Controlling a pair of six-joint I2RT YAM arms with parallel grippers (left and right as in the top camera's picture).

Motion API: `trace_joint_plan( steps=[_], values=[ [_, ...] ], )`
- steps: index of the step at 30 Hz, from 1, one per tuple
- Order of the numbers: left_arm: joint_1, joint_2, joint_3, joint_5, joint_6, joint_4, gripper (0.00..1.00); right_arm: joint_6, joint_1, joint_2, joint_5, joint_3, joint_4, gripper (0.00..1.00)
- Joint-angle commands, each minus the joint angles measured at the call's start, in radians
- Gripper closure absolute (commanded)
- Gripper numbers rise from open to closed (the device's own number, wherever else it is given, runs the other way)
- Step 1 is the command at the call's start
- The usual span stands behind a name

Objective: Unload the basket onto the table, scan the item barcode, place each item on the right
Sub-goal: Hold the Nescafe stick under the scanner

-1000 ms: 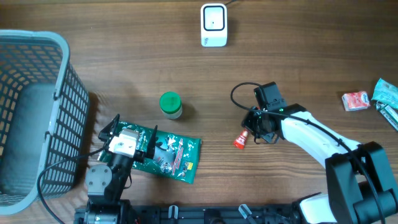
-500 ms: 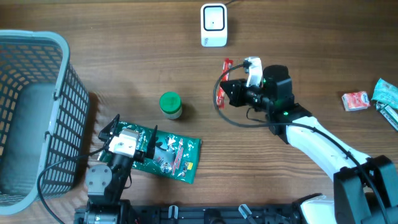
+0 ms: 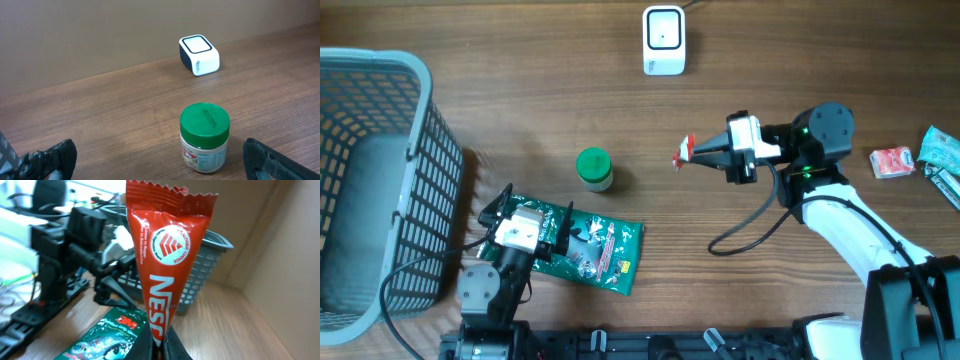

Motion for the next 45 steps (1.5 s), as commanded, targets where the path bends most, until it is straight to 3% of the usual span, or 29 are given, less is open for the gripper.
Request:
trace_joint_plan(
  steps=[1, 7, 12, 15, 20, 22, 26, 29, 30, 34, 40, 45],
  values=[
    [-0.003, -0.007, -0.003, 0.013, -0.006, -0.003, 0.0, -0.049, -0.002, -0.006, -0.086, 0.012, 0.024, 0.96],
    [-0.003, -0.007, -0.004, 0.013, -0.006, -0.003, 0.0, 0.113, -0.023, -0.006, -0.083, 0.012, 0.023, 0.96],
    [-0.003, -0.007, -0.004, 0.013, -0.006, -0.003, 0.0, 0.498, -0.084, -0.006, 0.087, 0.012, 0.0, 0.96],
    [-0.003, -0.007, -0.003, 0.013, -0.006, -0.003, 0.0, 0.534, -0.113, -0.006, 0.238, 0.012, -0.167, 0.96],
    [-0.003, -0.007, -0.004, 0.013, -0.006, -0.003, 0.0, 0.784, -0.113, -0.006, 0.379, 0.012, -0.439, 0.96],
    [-0.003, -0.007, -0.004, 0.013, -0.006, -0.003, 0.0, 0.988, -0.113, -0.006, 0.379, 0.012, -0.443, 0.96],
    [-0.003, -0.007, -0.004, 0.013, -0.006, -0.003, 0.0, 1.693, -0.153, -0.006, 0.117, 0.012, -0.443, 0.95],
    [-0.003, -0.007, -0.004, 0.013, -0.006, -0.003, 0.0, 2.122, -0.209, -0.006, -0.06, 0.012, -0.404, 0.89],
    [-0.003, -0.007, -0.003, 0.013, -0.006, -0.003, 0.0, 2.174, -0.235, -0.006, -0.079, 0.012, -0.393, 0.96],
    [-0.003, -0.007, -0.004, 0.013, -0.006, -0.003, 0.0, 2.174, -0.335, -0.016, -0.079, 0.012, -0.394, 0.96],
    [-0.003, -0.007, -0.004, 0.013, -0.006, -0.003, 0.0, 2.174, -0.349, -0.149, -0.08, 0.012, -0.392, 0.96],
    [-0.003, -0.007, -0.003, 0.013, -0.006, -0.003, 0.0, 2.174, -0.486, -0.327, -0.08, 0.012, -0.153, 0.96]
  ],
)
